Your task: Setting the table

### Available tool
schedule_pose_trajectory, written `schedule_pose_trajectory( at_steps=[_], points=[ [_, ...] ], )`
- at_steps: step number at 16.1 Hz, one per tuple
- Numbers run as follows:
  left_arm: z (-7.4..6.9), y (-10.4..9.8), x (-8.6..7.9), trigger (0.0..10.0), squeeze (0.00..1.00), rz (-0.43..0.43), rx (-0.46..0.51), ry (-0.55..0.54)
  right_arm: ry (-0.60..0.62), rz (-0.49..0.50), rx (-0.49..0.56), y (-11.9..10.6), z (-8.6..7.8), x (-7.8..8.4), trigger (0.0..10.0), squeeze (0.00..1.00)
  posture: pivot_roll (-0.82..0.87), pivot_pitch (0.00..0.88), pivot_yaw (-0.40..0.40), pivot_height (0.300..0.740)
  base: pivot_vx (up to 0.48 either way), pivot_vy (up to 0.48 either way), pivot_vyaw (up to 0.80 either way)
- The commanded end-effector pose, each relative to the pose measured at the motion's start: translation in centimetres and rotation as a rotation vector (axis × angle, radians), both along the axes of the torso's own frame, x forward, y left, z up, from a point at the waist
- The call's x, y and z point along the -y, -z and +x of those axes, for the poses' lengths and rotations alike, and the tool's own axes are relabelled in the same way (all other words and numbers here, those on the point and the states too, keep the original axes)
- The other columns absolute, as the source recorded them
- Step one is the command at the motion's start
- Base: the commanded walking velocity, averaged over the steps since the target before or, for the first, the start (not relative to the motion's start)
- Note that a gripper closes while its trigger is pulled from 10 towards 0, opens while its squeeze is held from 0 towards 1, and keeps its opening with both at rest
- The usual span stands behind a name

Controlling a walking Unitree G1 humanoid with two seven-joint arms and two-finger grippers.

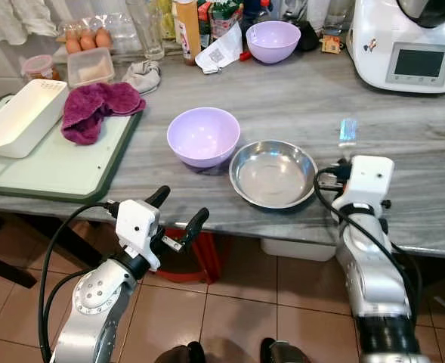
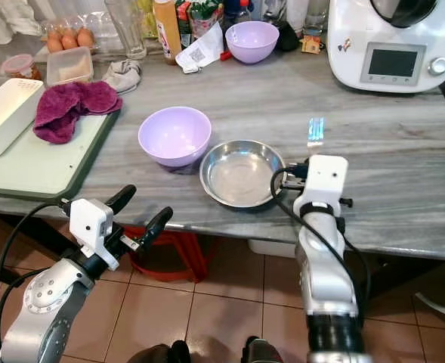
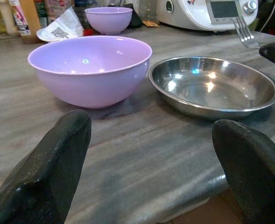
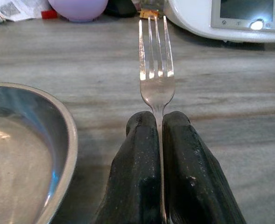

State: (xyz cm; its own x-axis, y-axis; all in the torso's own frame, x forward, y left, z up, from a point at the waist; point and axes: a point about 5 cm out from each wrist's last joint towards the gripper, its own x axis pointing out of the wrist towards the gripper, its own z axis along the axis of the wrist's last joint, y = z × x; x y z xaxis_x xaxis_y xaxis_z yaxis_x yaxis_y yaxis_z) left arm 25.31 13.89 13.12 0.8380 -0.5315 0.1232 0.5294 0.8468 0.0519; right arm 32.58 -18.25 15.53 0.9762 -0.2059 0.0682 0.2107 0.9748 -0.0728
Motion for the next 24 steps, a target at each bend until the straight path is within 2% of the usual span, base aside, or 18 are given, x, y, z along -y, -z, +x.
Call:
schedule_pose_trajectory(
  at_steps=[1,4,10,12,24],
  points=[
    [-0.2,0.3,-0.3,10.0,0.0,0.022,-0.007,0.004,0.006,0.019,-0.008,0.0,0.2,0.4,10.0,0.0,-0.12,0.188,0.054,0.74,0.0,0.0,0.0],
    [-0.4,0.4,-0.2,10.0,0.0,0.026,-0.009,0.047,0.014,0.035,-0.024,-0.2,0.8,1.0,10.0,0.0,-0.11,0.185,0.051,0.74,0.0,0.0,0.0],
    [-0.5,0.3,0.3,10.0,0.0,0.011,-0.01,0.133,-0.001,0.083,-0.07,0.7,0.9,0.6,10.0,0.0,-0.1,0.183,0.057,0.74,0.0,0.0,0.0],
    [-0.4,0.6,0.3,10.0,0.0,0.013,-0.015,0.136,-0.043,0.095,-0.112,1.3,1.1,0.4,10.0,0.0,-0.11,0.183,0.06,0.74,0.0,0.0,0.0],
    [-0.4,0.5,0.3,10.0,0.0,0.026,-0.019,0.146,-0.135,0.137,-0.247,2.6,1.6,1.0,10.0,0.0,-0.1,0.191,0.063,0.74,0.0,0.0,0.0]
  ],
)
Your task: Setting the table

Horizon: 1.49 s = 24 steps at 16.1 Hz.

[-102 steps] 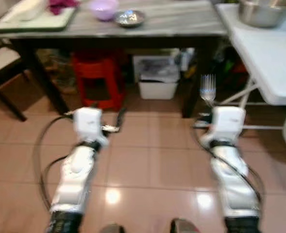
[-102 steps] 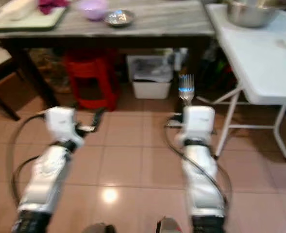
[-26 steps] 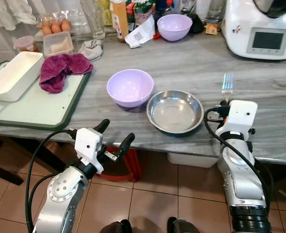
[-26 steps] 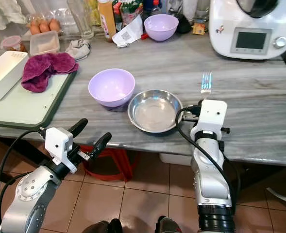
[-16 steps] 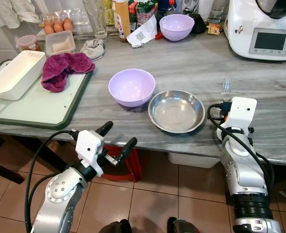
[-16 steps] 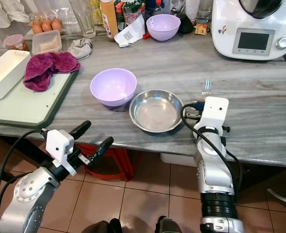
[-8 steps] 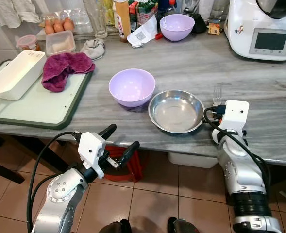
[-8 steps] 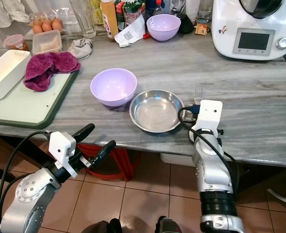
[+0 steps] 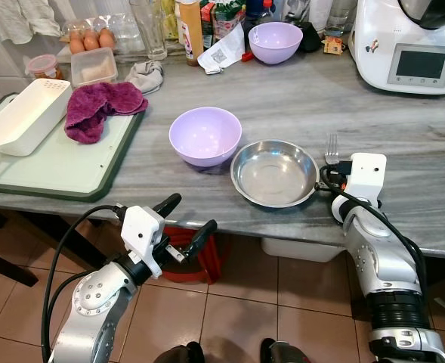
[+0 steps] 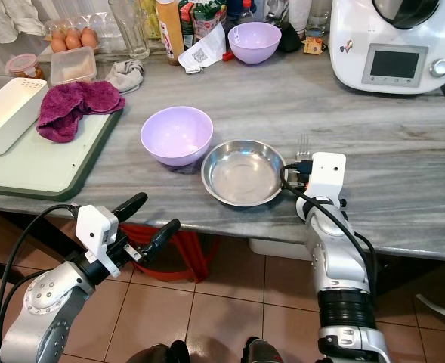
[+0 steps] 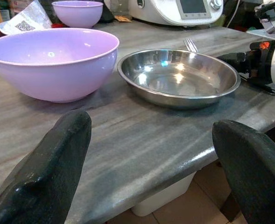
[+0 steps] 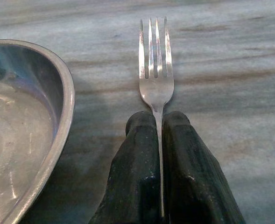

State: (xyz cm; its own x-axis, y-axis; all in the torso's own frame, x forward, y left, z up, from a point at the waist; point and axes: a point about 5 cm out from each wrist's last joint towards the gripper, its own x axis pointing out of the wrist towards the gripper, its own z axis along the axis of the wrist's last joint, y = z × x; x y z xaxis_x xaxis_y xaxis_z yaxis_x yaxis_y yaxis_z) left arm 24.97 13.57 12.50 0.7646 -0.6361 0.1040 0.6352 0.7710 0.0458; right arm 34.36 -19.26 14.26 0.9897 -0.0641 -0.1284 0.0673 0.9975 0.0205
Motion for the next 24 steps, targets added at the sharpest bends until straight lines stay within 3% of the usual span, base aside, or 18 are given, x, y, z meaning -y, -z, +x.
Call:
schedule_pose_trajectory(
  at_steps=[1,2,3,4,8,17,24],
  points=[
    [-0.1,-0.1,0.0,10.0,0.0,0.02,0.001,0.018,-0.009,0.014,-0.075,1.4,-0.3,0.0,10.0,0.0,-0.1,0.191,0.063,0.74,0.0,0.0,0.0],
    [-0.1,-0.1,0.1,10.0,0.0,0.02,0.0,0.019,-0.015,0.014,-0.083,1.5,-0.3,-0.1,10.0,0.33,-0.1,0.191,0.063,0.74,0.0,0.0,0.0],
    [-0.1,-0.2,0.1,10.0,0.0,0.019,-0.002,0.019,-0.019,0.015,-0.091,1.7,-0.4,-0.2,10.0,0.57,-0.1,0.191,0.063,0.74,0.0,0.0,0.0],
    [-0.1,-0.2,0.1,10.0,0.0,0.019,-0.002,0.019,-0.023,0.017,-0.094,1.8,-0.5,-0.3,10.0,1.0,-0.1,0.191,0.063,0.74,0.0,0.0,0.0],
    [-0.1,-0.2,0.2,10.0,0.0,0.018,-0.003,0.018,-0.018,0.001,-0.091,1.7,-0.5,-0.2,10.0,1.0,-0.11,0.191,0.061,0.74,0.0,0.0,0.0],
    [0.0,0.0,0.3,10.0,0.0,0.015,-0.006,0.016,-0.026,0.009,0.083,-1.1,-0.3,-0.6,10.0,1.0,-0.11,0.191,0.059,0.74,0.0,0.0,0.0],
    [0.1,0.1,0.3,10.0,0.0,0.014,-0.007,0.013,-0.024,0.025,0.134,-1.7,-0.3,-0.8,10.0,1.0,-0.11,0.19,0.059,0.74,0.0,0.0,0.0]
  ],
)
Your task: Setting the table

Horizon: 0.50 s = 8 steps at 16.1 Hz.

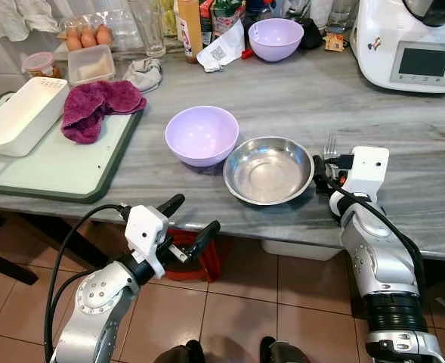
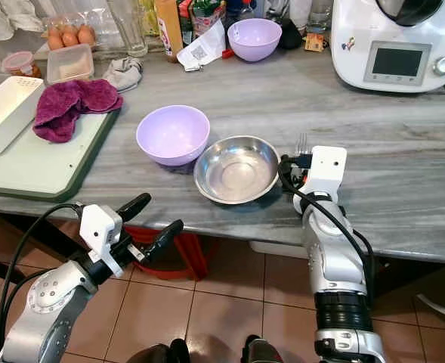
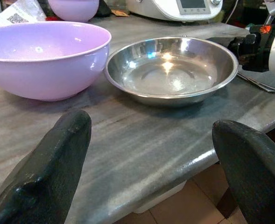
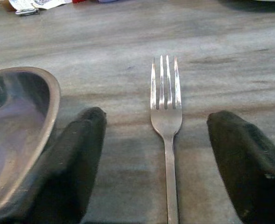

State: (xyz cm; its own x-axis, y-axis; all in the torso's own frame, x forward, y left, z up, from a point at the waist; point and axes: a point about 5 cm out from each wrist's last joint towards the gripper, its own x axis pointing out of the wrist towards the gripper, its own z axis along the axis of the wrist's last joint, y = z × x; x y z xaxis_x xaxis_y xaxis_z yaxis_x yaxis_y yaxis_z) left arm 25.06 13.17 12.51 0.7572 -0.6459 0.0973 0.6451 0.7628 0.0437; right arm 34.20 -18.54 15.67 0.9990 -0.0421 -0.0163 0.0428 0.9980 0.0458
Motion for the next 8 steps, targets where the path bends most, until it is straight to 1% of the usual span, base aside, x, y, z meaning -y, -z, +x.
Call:
schedule_pose_trajectory(
  at_steps=[1,8],
  points=[
    [-0.04,0.15,-0.14,10.0,0.0,0.011,-0.002,0.0,-0.002,0.006,0.021,-0.29,-0.21,-0.07,10.0,1.0,-0.11,0.19,0.059,0.74,0.0,0.0,0.0],
    [0.02,0.19,-0.09,10.0,0.0,0.011,0.0,-0.002,-0.011,0.006,0.006,0.53,-0.9,-0.55,10.0,1.0,-0.11,0.189,0.058,0.74,0.0,0.0,0.0]
  ],
)
